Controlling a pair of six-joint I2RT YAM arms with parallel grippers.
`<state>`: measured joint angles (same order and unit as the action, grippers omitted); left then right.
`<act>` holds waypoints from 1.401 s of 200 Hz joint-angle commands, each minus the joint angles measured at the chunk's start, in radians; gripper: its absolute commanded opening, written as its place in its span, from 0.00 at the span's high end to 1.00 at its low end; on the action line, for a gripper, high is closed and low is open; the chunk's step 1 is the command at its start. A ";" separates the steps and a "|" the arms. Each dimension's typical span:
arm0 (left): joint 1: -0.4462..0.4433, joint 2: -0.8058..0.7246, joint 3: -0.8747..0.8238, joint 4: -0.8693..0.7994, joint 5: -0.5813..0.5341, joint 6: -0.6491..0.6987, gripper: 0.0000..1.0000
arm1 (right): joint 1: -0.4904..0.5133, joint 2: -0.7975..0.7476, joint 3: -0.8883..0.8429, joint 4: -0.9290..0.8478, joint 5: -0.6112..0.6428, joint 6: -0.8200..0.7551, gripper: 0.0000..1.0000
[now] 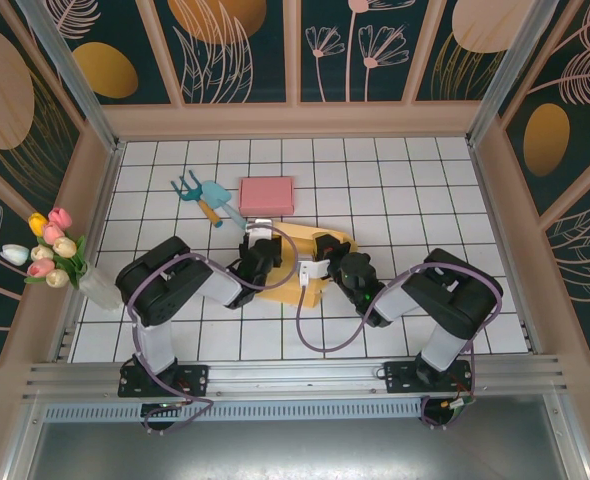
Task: Fold the paper box
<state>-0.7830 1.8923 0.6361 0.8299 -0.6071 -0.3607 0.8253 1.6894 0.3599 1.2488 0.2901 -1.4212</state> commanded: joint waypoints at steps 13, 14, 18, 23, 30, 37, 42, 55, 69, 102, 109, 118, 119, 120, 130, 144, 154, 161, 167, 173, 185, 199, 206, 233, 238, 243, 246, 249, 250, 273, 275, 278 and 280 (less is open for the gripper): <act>0.038 0.041 0.068 -0.124 -0.153 -0.024 0.61 | -0.009 0.001 -0.033 -0.140 -0.002 0.059 1.00; 0.038 0.042 0.070 -0.130 -0.160 -0.028 0.62 | -0.009 0.002 -0.033 -0.140 -0.002 0.059 1.00; 0.039 0.047 0.080 -0.160 -0.186 -0.047 0.65 | -0.009 0.002 -0.033 -0.140 0.002 0.059 1.00; 0.043 0.052 0.090 -0.194 -0.215 -0.071 0.69 | -0.011 0.002 -0.032 -0.138 0.008 0.059 1.00; 0.050 0.054 0.092 -0.227 -0.236 -0.102 0.73 | -0.012 0.001 -0.033 -0.136 0.016 0.059 1.00; 0.060 0.051 0.084 -0.246 -0.247 -0.129 0.76 | -0.012 0.001 -0.032 -0.134 0.025 0.058 1.00; 0.068 0.045 0.075 -0.256 -0.253 -0.148 0.78 | -0.014 0.000 -0.032 -0.134 0.028 0.058 1.00; 0.096 0.017 0.037 -0.264 -0.248 -0.194 0.81 | -0.017 0.000 -0.029 -0.135 0.039 0.061 1.00; 0.129 -0.015 0.003 -0.267 -0.227 -0.223 0.82 | -0.022 0.003 -0.029 -0.134 0.047 0.068 1.00; 0.144 -0.007 0.022 -0.295 -0.189 -0.207 0.83 | -0.026 0.006 -0.025 -0.146 0.044 0.086 1.00; 0.145 0.002 0.029 -0.295 -0.177 -0.205 0.84 | -0.026 0.005 -0.024 -0.150 0.040 0.090 1.00; 0.145 0.007 0.027 -0.260 -0.128 -0.183 0.84 | -0.026 0.003 -0.023 -0.156 0.037 0.097 1.00; 0.144 0.007 0.027 -0.255 -0.121 -0.180 0.84 | -0.026 0.003 -0.022 -0.156 0.035 0.098 1.00; 0.144 0.007 0.025 -0.250 -0.114 -0.176 0.84 | -0.026 0.002 -0.022 -0.156 0.034 0.098 1.00; 0.145 0.005 0.016 -0.209 -0.050 -0.155 0.82 | -0.026 0.001 -0.021 -0.158 0.028 0.105 1.00; 0.144 -0.013 -0.003 -0.156 0.028 -0.131 0.73 | -0.026 0.002 -0.014 -0.167 0.019 0.116 1.00; 0.143 -0.032 -0.019 -0.125 0.068 -0.121 0.63 | -0.026 0.005 -0.012 -0.170 0.015 0.120 1.00; 0.143 -0.046 -0.032 -0.104 0.092 -0.112 0.58 | -0.026 0.008 -0.010 -0.173 0.013 0.124 1.00; 0.142 -0.057 -0.041 -0.085 0.114 -0.102 0.55 | -0.026 0.010 -0.007 -0.176 0.015 0.126 1.00; 0.143 -0.068 -0.048 -0.072 0.127 -0.093 0.53 | -0.026 0.011 -0.004 -0.182 0.014 0.130 1.00; 0.141 -0.088 -0.064 -0.046 0.150 -0.076 0.52 | -0.026 0.012 -0.001 -0.189 0.013 0.136 1.00; 0.141 -0.108 -0.081 -0.014 0.156 -0.064 0.52 | -0.026 0.010 -0.001 -0.194 0.008 0.140 1.00; 0.138 -0.117 -0.091 0.006 0.164 -0.056 0.52 | -0.026 0.008 0.000 -0.199 0.005 0.141 1.00; 0.113 -0.139 -0.114 0.081 0.187 -0.010 0.53 | -0.025 0.001 0.001 -0.210 -0.001 0.146 1.00; 0.104 -0.140 -0.113 0.090 0.185 0.002 0.53 | -0.025 0.001 0.001 -0.212 -0.002 0.148 1.00; 0.095 -0.141 -0.112 0.097 0.179 0.012 0.53 | -0.025 0.001 0.001 -0.213 -0.005 0.148 1.00; 0.089 -0.142 -0.110 0.101 0.176 0.018 0.53 | -0.025 0.000 0.001 -0.215 -0.005 0.148 1.00; 0.083 -0.142 -0.108 0.104 0.170 0.023 0.54 | -0.025 -0.001 0.003 -0.215 -0.005 0.148 1.00; 0.081 -0.142 -0.108 0.106 0.168 0.025 0.53 | -0.025 -0.001 0.003 -0.215 -0.005 0.148 1.00; 0.056 -0.142 -0.085 0.096 0.113 0.033 0.54 | -0.025 -0.003 0.002 -0.220 -0.006 0.151 1.00; 0.056 -0.141 -0.083 0.092 0.107 0.031 0.54 | -0.023 -0.003 0.002 -0.222 -0.005 0.151 1.00; 0.056 -0.140 -0.078 0.089 0.097 0.030 0.54 | -0.025 -0.003 0.003 -0.224 -0.006 0.151 1.00; 0.054 -0.139 -0.077 0.086 0.092 0.028 0.54 | -0.023 -0.003 0.004 -0.225 -0.007 0.151 1.00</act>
<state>-0.7197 1.7805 0.5354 0.8742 -0.4088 -0.3576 0.8154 1.6779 0.3923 1.1923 0.2462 -1.3243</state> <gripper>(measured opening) 0.458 0.067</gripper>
